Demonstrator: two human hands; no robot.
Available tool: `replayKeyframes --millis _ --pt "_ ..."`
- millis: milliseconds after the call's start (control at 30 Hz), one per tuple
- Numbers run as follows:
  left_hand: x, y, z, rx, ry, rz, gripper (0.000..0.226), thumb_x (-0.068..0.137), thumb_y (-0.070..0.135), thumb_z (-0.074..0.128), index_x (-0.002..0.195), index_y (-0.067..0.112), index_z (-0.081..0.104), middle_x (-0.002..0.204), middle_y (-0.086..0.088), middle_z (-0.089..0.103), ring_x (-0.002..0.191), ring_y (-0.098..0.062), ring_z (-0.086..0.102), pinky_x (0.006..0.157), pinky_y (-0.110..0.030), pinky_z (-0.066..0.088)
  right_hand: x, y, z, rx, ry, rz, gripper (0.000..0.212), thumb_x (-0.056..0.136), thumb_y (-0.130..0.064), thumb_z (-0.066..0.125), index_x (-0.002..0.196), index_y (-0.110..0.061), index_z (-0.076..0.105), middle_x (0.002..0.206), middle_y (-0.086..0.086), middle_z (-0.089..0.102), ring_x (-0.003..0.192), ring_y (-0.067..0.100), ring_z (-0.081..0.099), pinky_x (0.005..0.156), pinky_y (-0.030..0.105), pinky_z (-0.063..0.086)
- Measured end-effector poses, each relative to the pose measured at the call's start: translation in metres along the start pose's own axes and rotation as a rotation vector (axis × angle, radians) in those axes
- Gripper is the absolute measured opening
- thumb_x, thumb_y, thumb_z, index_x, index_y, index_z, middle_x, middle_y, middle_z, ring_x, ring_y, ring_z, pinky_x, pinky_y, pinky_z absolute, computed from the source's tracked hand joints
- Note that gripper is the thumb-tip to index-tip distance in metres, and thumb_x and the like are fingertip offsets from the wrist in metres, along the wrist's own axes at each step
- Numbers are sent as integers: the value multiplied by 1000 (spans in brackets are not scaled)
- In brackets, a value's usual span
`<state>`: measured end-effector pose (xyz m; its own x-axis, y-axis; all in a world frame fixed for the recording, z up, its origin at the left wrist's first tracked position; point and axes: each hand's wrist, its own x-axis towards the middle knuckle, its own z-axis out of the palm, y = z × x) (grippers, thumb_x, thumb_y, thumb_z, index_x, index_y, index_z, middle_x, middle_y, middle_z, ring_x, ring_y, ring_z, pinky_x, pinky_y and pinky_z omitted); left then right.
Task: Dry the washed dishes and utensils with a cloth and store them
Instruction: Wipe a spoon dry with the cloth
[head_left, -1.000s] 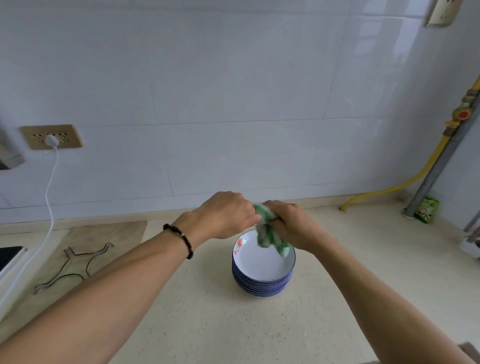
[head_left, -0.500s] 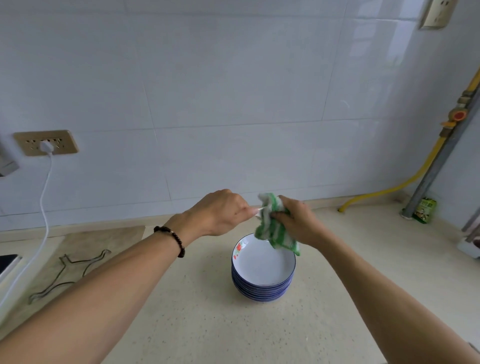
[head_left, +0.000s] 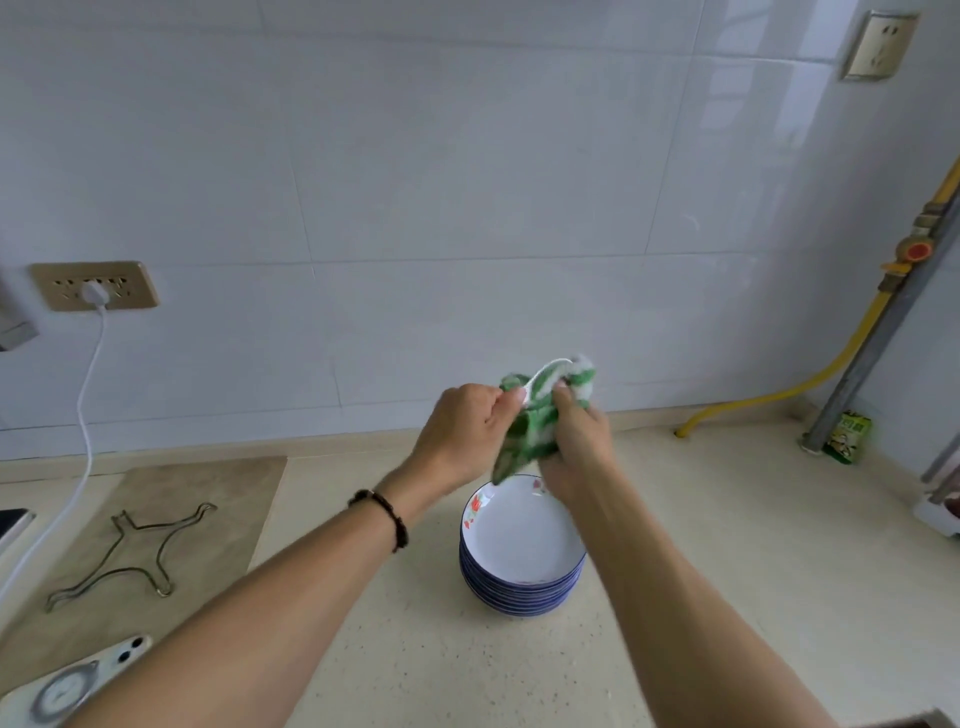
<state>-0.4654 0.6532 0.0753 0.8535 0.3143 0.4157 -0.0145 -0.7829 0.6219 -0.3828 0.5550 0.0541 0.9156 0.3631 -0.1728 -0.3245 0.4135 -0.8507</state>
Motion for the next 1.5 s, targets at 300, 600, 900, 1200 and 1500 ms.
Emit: replayKeyframes --millis 300,600,900,1200,1500 --pt "-12 -6 -14 428 -263 -179 74 98 69 20 59 14 51 61 -4 57 63 -27 57 65 -34 48 -23 8 -8 -370 -46 -79 11 95 -4 57 97 -1 67 90 19 75 83 33 75 78 47 62" --pt "6 -17 -25 77 -128 -112 22 101 16 51 98 1 66 74 -10 71 62 -22 70 64 -48 59 -35 -9 -16 -799 -315 -208 12 93 -3 54 94 -1 65 78 10 75 66 19 74 59 28 59" --pt "6 -2 -14 165 -38 49 24 99 20 54 83 4 63 56 -6 57 50 -21 46 59 -45 49 -32 -21 -33 -693 -486 -84 12 99 -11 60 104 -3 67 92 17 76 85 36 74 87 51 59" --pt "13 2 -11 162 26 -7 25 101 23 56 82 6 59 62 -1 59 62 -26 63 58 -38 51 -38 -18 -28 -746 -426 -127 10 98 -10 58 98 -4 67 82 9 77 77 29 75 76 42 62" --pt "25 16 -14 188 17 -69 21 96 33 62 83 17 56 74 -4 68 67 -23 68 66 -38 57 -38 -12 -28 -892 -385 -190 13 94 -10 62 90 2 63 81 15 74 69 28 73 66 37 61"
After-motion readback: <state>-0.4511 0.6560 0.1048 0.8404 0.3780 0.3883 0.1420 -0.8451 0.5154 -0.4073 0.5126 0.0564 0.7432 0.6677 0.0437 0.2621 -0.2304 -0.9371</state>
